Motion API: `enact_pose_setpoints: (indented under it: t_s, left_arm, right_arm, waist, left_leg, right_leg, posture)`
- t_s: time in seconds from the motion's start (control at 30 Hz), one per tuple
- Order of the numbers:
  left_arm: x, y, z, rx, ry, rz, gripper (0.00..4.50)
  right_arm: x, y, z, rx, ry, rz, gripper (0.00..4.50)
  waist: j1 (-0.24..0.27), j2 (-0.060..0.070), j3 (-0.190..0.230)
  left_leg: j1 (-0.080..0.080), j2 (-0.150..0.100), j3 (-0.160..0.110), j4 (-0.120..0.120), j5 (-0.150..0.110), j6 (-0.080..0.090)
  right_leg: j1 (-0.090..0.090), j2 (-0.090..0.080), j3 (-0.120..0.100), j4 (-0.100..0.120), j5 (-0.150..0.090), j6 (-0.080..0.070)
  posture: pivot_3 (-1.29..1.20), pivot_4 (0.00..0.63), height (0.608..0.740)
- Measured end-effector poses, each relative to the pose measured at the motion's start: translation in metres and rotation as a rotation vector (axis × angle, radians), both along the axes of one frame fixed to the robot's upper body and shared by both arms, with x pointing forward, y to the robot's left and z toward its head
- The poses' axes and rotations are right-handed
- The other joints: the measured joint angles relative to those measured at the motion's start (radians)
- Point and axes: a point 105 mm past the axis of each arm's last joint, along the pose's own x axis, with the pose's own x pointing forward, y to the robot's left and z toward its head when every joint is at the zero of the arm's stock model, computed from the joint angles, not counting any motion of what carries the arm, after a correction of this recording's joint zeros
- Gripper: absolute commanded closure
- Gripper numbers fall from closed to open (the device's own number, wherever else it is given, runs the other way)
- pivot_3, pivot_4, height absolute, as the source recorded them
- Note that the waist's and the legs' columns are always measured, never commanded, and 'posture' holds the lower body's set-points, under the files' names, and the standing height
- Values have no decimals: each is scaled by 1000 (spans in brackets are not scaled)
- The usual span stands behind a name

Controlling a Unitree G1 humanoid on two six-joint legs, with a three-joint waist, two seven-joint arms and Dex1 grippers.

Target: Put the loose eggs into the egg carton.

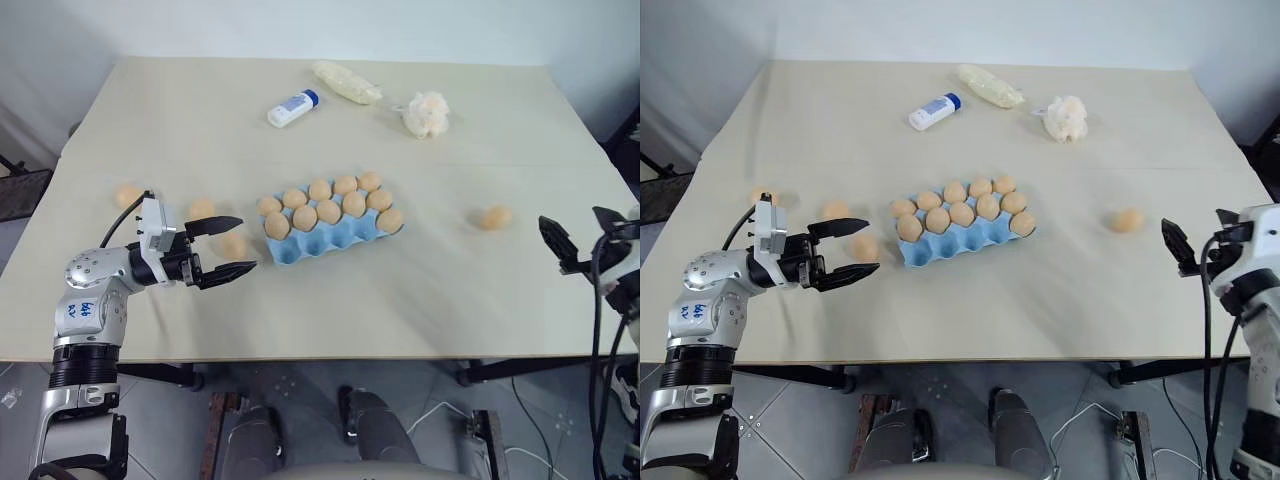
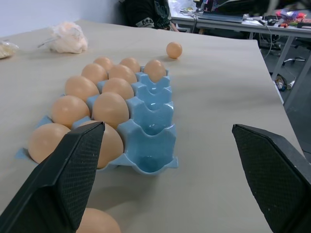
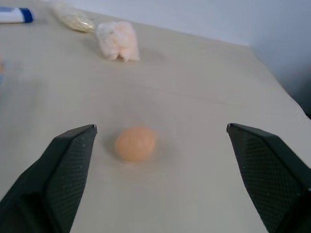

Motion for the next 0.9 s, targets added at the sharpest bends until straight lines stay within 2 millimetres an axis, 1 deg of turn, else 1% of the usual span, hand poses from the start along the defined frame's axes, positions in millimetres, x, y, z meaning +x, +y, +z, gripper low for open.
enact_pose_setpoints:
  t_s: [0.07,0.1,0.17,0.23,0.27,0.4,0.5,0.63,0.77,0.8,0.83,0.9]
  left_arm:
    - [0,-1,0,-2,-2,-1,22]
    - [0,-1,1,-4,-4,-1,22]
    - [0,-1,1,-5,-7,1,22]
    - [-1,-2,2,-5,-10,1,22]
    - [-1,-2,2,-6,-13,1,22]
    - [-3,0,1,-11,-12,15,22]
    - [-4,0,-1,-12,-8,18,22]
    - [-4,1,0,-18,-14,25,22]
    - [-6,2,1,-29,-16,23,22]
    - [-6,2,2,-30,-17,22,0]
    - [-6,1,2,-32,-14,21,0]
    - [-6,2,1,-38,3,21,0]
  right_arm:
    - [18,4,-6,31,12,-2,0]
    - [22,5,-8,37,21,-1,0]
    - [36,10,-15,53,41,10,0]
    - [45,16,-19,62,46,23,0]
    - [49,18,-22,64,53,28,0]
    - [72,25,-31,70,89,28,0]
    - [82,29,-41,56,118,23,0]
    - [87,27,-51,43,145,6,0]
    - [94,31,-59,45,170,11,0]
    - [95,33,-63,43,182,16,397]
    - [95,34,-65,45,192,20,569]
    - [98,40,-69,50,207,39,1318]
  waist:
    - [1,0,0]
    - [2,1,0]
    - [2,1,0]
    - [3,1,1]
    - [3,1,1]
    - [-4,2,1]
    - [-12,2,2]
    - [-17,3,2]
    - [-24,3,2]
    - [-26,3,2]
    - [-27,3,2]
    - [-29,4,3]
  left_leg:
    - [0,0,0,-1,0,0]
    - [0,0,0,-1,0,0]
    - [-1,0,1,-1,0,-1]
    - [-1,0,1,-2,0,-1]
    - [-1,1,1,-2,-1,-1]
    - [-1,1,1,-1,-1,-1]
    - [-2,1,0,-2,0,-2]
    - [-2,1,0,-2,-1,-2]
    - [-2,1,0,-2,0,-3]
    - [-1,1,0,-2,0,-3]
    - [-1,1,0,-2,0,-4]
    - [-1,2,0,-2,1,-4]
  right_leg:
    - [0,0,0,0,0,0]
    - [-1,0,0,0,1,2]
    - [-1,0,-1,0,2,4]
    - [-1,0,-2,0,3,6]
    - [-1,1,-2,0,5,10]
    - [-1,0,-3,0,5,9]
    - [-1,0,-3,0,5,10]
    - [-1,0,-4,0,6,11]
    - [-1,1,-3,1,6,12]
    - [-1,1,-3,1,7,12]
    - [-1,1,-3,2,7,12]
    - [-1,1,-4,2,6,12]
  posture:
    - [0,150,740]
    - [0,150,740]
    - [0,150,740]
    - [0,150,740]
    - [0,150,740]
    - [0,150,740]
    - [0,150,740]
    - [0,150,740]
    - [0,150,740]
    - [0,150,740]
    - [0,150,740]
    - [0,150,740]
